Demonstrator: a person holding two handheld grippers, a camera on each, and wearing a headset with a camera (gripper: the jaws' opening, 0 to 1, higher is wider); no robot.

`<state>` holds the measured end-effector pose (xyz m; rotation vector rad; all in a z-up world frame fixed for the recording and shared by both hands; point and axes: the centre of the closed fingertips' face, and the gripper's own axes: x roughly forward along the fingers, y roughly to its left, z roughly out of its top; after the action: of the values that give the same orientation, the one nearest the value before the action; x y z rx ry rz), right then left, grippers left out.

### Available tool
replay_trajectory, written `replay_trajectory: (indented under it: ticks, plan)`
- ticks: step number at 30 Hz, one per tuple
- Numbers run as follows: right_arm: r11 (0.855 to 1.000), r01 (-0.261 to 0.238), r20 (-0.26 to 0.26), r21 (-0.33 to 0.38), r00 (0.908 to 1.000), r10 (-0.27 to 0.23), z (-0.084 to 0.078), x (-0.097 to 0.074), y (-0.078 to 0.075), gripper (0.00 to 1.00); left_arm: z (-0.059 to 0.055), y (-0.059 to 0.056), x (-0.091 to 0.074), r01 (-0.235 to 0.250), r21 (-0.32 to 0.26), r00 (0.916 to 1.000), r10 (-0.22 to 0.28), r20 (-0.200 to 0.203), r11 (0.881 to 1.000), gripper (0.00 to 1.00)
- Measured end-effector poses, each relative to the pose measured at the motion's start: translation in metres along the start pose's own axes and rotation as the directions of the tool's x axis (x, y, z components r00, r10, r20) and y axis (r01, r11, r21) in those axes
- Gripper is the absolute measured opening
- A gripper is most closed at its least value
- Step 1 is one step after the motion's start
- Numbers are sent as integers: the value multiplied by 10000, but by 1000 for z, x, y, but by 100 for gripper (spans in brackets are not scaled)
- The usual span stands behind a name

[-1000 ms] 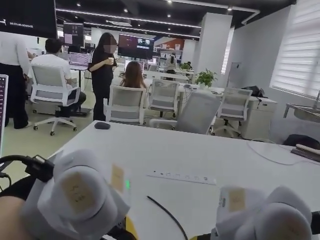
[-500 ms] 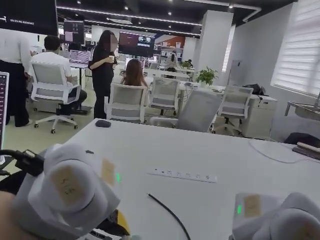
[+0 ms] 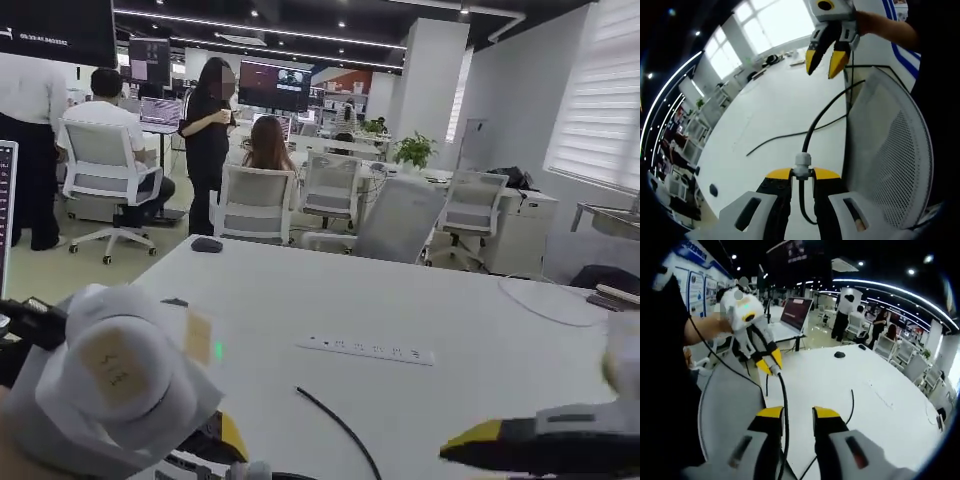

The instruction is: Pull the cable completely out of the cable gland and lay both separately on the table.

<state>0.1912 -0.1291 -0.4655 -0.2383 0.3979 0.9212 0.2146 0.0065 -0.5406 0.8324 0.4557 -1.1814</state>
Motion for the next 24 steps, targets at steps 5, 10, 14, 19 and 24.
replay_trajectory:
  ticks: [5, 10, 14, 19, 24]
  plan:
    - [9825, 1820, -146, 385, 9833, -1816, -16, -24, -56, 20, 0, 2, -2, -114, -12, 9999, 114, 41, 9999, 16]
    - [9668, 2521, -2859, 410, 9302, -2304, -123, -8, -87, 17, 2, 1, -8, -240, 103, 9997, 239, 79, 9997, 16]
    - [9812, 1794, -4917, 714, 8622, -1219, -223, 11, -71, 15, 0, 5, -12, -506, 90, 9987, 506, 7, 9987, 16]
    - [9895, 646, -6342, 1295, 7725, 326, -302, 22, -37, 16, -3, 2, -12, -562, -24, 9984, 562, -78, 9984, 16]
    - [9761, 90, -5802, 2172, 8053, 1217, -302, 36, -16, 18, -6, -1, -13, -553, -131, 9983, 550, -211, 9984, 16]
